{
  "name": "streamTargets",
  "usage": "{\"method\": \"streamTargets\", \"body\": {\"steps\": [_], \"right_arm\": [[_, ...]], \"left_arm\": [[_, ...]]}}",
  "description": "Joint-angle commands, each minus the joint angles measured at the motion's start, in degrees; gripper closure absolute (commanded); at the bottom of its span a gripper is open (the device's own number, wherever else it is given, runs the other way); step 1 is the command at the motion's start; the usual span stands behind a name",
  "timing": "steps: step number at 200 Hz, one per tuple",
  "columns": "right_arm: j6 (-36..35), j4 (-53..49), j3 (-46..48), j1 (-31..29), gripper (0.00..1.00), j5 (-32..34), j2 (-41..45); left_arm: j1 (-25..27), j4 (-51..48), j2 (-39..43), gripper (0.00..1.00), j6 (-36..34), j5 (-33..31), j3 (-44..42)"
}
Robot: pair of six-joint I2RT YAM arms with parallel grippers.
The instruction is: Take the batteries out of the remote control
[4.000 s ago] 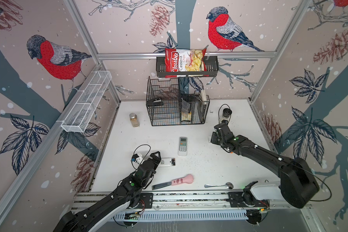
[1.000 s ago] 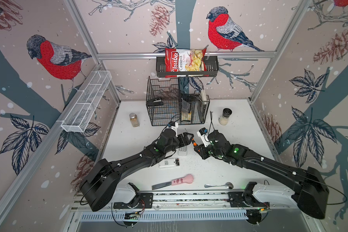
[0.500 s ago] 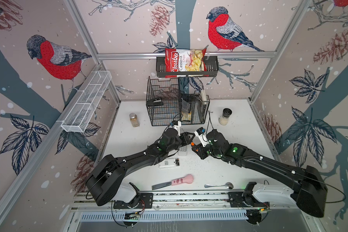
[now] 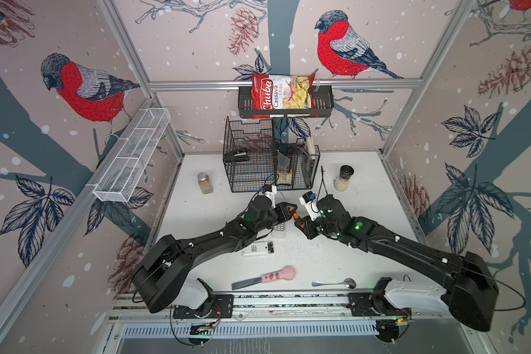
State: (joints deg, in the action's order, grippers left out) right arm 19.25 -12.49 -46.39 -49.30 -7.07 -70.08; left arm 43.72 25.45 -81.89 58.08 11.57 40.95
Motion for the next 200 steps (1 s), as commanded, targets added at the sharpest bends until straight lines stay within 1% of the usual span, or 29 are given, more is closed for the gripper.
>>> {"method": "streamTargets", "body": {"steps": [1,32,58,67,78,91,108,126,138,163,178,200], "right_arm": [[-1.33,1.71,-0.31,0.41,0.90,-0.91,-0.32],[-1.53,1.65,-0.43,0.78,0.90,-1.54,-0.32],[-1.57,1.60,-0.32,1.22,0.90,-1.47,-0.14],[-1.49,1.74,-0.27,1.47,0.86,-1.41,-0.06],[-1.02,2.27,0.09,1.73,0.77,-0.88,0.43],[-0.25,3.47,0.74,2.25,0.70,-0.58,1.41],[2.01,6.42,2.43,2.86,0.52,-0.23,3.82],[5.34,11.16,5.40,3.10,0.41,0.79,7.35],[8.70,16.50,8.57,3.33,0.39,1.02,10.21],[16.79,31.93,15.69,3.53,0.39,0.48,13.95],[19.49,38.35,17.58,3.51,0.39,0.44,13.55],[21.48,43.18,17.39,3.74,0.39,-0.04,10.85]], "left_arm": [[0.03,2.85,-0.29,0.72,-0.32,0.11,0.27],[0.00,3.25,-0.98,0.75,-0.17,0.36,0.41],[0.04,3.83,-1.31,0.91,0.36,0.47,0.20],[-0.02,4.12,-1.35,0.96,0.52,0.29,0.03],[0.04,4.82,-1.35,1.00,0.90,0.08,-0.26],[-0.13,6.18,-1.26,1.00,1.44,-0.14,-0.60],[-0.64,8.08,-1.26,1.00,2.17,-0.24,-1.00],[-1.77,11.66,-0.78,1.00,3.69,-0.24,-1.92],[-2.81,15.08,-0.26,1.00,5.20,-0.32,-2.79],[-4.49,21.92,0.49,1.00,8.20,-0.27,-4.11],[-4.94,25.66,0.59,1.00,9.82,-0.71,-4.55],[-5.12,28.74,0.53,1.00,11.51,-0.85,-4.24]]}}
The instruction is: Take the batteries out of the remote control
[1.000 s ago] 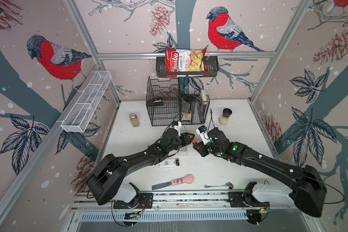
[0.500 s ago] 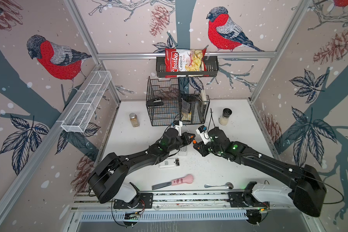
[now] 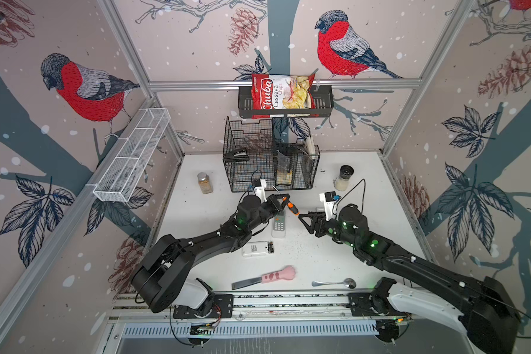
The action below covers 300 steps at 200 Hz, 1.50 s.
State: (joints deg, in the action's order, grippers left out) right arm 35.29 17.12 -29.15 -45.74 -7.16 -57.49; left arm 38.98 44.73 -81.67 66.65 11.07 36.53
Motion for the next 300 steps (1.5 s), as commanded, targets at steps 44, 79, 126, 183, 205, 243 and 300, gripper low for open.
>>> {"method": "streamTargets", "body": {"steps": [44,79,126,183,205,243,300], "right_arm": [[6.89,19.80,-2.21,0.42,0.42,-3.63,-7.50],[7.95,23.38,-3.01,0.56,0.47,-4.43,-10.23],[7.96,24.62,-3.96,0.74,0.57,-4.88,-11.54],[7.52,25.43,-4.58,0.87,0.65,-4.59,-11.76],[7.17,25.71,-4.23,0.85,0.67,-3.81,-11.16],[6.90,26.33,-3.81,0.86,0.76,-3.14,-10.35],[5.48,25.61,-4.05,0.65,0.93,-2.82,-10.36]], "left_arm": [[-0.22,13.27,-0.83,1.00,5.84,0.87,0.26],[0.78,14.31,-1.38,1.00,6.54,0.80,0.45],[2.46,15.46,-2.27,1.00,7.00,0.38,0.13],[3.28,16.31,-2.97,1.00,7.60,0.14,-1.00],[3.38,16.13,-3.22,1.00,7.55,0.08,-1.38],[3.47,16.00,-3.67,1.00,7.74,0.00,-1.84],[3.55,15.39,-3.71,1.00,7.70,-0.17,-2.34]]}}
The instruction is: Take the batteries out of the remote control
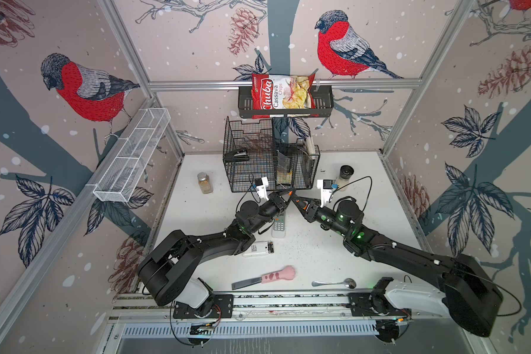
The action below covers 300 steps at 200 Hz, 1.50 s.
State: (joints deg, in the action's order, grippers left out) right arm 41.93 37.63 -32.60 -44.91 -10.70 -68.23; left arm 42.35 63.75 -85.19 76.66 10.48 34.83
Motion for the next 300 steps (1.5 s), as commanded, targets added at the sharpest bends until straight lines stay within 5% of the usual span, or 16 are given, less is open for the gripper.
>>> {"method": "streamTargets", "body": {"steps": [1,67,129,170,225,265,300], "right_arm": [[-1.16,5.05,-0.61,-0.18,0.93,0.74,0.38],[-4.24,-3.88,-2.51,-0.10,1.00,3.25,1.78],[-6.86,-14.14,-3.62,-0.18,1.00,3.23,3.83],[-7.44,-17.82,-2.65,-0.19,1.00,4.11,6.24],[-8.75,-29.93,-3.57,-1.18,1.00,3.67,8.89],[-8.07,-45.11,-5.70,-7.38,1.00,5.60,9.54],[-4.42,-53.13,-6.66,-14.30,1.00,8.32,9.26]], "left_arm": [[0.19,-3.63,-0.17,1.00,-2.31,0.42,-0.73],[-0.08,-4.93,1.36,1.00,-4.18,-0.50,-1.61],[-0.50,-10.86,6.05,0.63,-8.82,-2.22,-2.13],[-1.60,-16.12,10.24,0.50,-10.71,-2.84,-4.72],[-5.79,-39.05,23.88,0.47,-16.81,-5.56,-7.95],[-12.74,-59.85,31.17,0.46,-24.13,-5.54,-8.01],[-17.21,-65.34,31.13,0.42,-27.28,-4.34,-8.53]]}}
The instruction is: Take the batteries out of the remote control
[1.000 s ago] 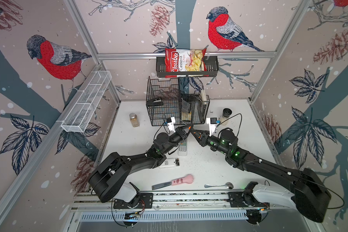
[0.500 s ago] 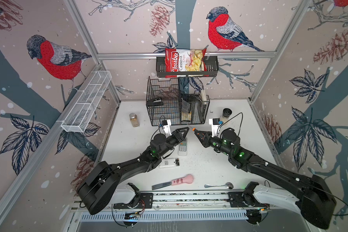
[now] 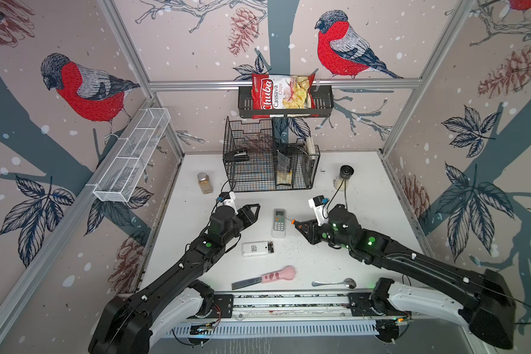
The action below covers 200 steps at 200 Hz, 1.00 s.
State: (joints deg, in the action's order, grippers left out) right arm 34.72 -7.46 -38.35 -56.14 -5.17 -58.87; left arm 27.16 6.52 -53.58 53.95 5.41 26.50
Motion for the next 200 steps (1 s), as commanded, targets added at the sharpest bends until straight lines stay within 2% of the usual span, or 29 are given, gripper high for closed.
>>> {"method": "streamTargets", "body": {"steps": [1,48,111,200], "right_arm": [[2.93,-8.20,-0.93,-3.21,1.00,2.88,-0.10],[5.01,-12.88,-2.79,-9.26,1.00,3.82,-4.46],[5.01,-10.41,-4.01,-10.35,1.00,-0.11,-11.01],[5.78,-7.18,-4.85,-11.10,1.00,-4.24,-17.66]], "left_arm": [[-2.11,-8.20,-0.56,0.42,-4.65,0.74,-0.17],[-3.17,-8.87,-7.43,0.38,-8.07,1.08,1.49],[-3.14,-7.85,-12.58,0.37,-8.33,3.09,2.27],[-3.14,-7.93,-15.44,0.36,-9.72,3.96,2.18]]}}
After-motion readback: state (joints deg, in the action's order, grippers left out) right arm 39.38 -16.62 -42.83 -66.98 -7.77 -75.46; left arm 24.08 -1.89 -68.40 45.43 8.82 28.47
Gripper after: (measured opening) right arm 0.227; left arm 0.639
